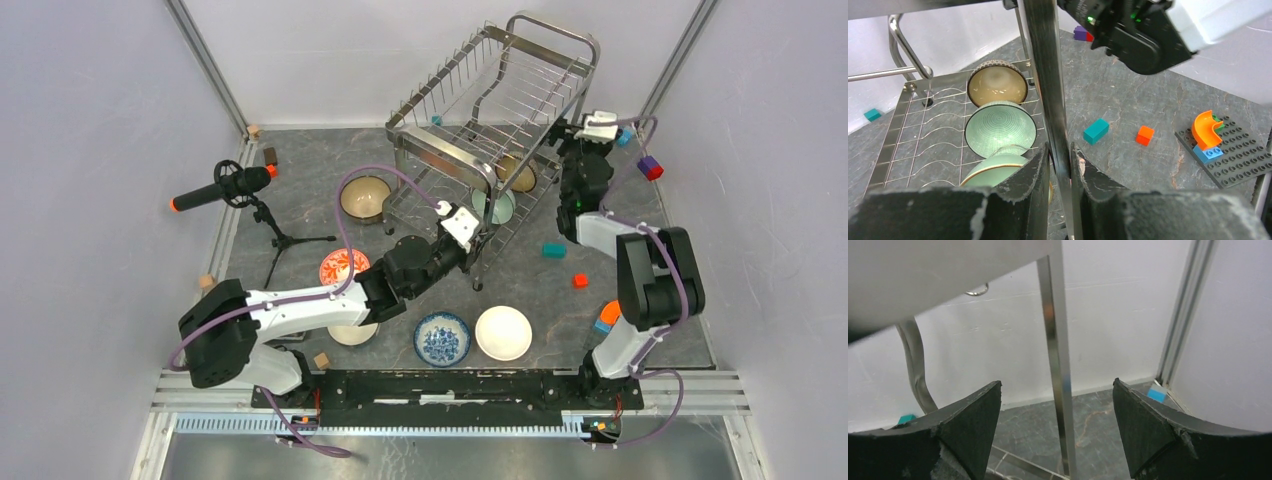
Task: Unload the bowls from the dish rack
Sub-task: Adjust the dish rack at the center of the board.
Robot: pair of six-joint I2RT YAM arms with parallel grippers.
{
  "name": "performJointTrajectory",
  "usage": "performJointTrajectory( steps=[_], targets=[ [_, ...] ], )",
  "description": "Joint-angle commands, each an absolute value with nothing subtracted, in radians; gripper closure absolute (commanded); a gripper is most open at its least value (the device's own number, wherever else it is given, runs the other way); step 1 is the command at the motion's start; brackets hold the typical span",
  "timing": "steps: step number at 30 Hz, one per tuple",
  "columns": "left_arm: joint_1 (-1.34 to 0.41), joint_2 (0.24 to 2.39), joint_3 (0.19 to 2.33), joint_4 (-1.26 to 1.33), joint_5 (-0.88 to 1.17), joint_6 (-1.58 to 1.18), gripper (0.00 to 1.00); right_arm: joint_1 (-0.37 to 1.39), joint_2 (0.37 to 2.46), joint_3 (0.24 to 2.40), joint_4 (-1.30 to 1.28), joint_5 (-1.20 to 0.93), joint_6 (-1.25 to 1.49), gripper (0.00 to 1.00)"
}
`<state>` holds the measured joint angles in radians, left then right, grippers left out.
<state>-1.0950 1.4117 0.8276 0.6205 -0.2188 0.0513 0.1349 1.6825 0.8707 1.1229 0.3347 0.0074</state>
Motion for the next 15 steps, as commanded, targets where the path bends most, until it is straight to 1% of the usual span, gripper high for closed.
performJointTrajectory(
  steps=[1,6,11,15],
  targets=[
    [-1.108,1.364,0.811,0.598,-0.141,0.009,0.98,0.13,1.776,1.048,1.078,0.322,-0.011,0.14],
    [-1.108,1.353,0.797,0.598,-0.146,0.01,0.98,0.129,1.895,1.22,0.955,0.394,-0.021,0.18],
    [-1.108,1.333,0.79,0.578,-0.153,0.009,0.98,0.126,1.973,1.31,0.891,0.459,-0.019,0.25],
    [-1.108,1.322,0.783,0.567,-0.165,0.011,0.98,0.12,1.982,1.287,0.911,0.464,-0.003,0.4]
  ],
)
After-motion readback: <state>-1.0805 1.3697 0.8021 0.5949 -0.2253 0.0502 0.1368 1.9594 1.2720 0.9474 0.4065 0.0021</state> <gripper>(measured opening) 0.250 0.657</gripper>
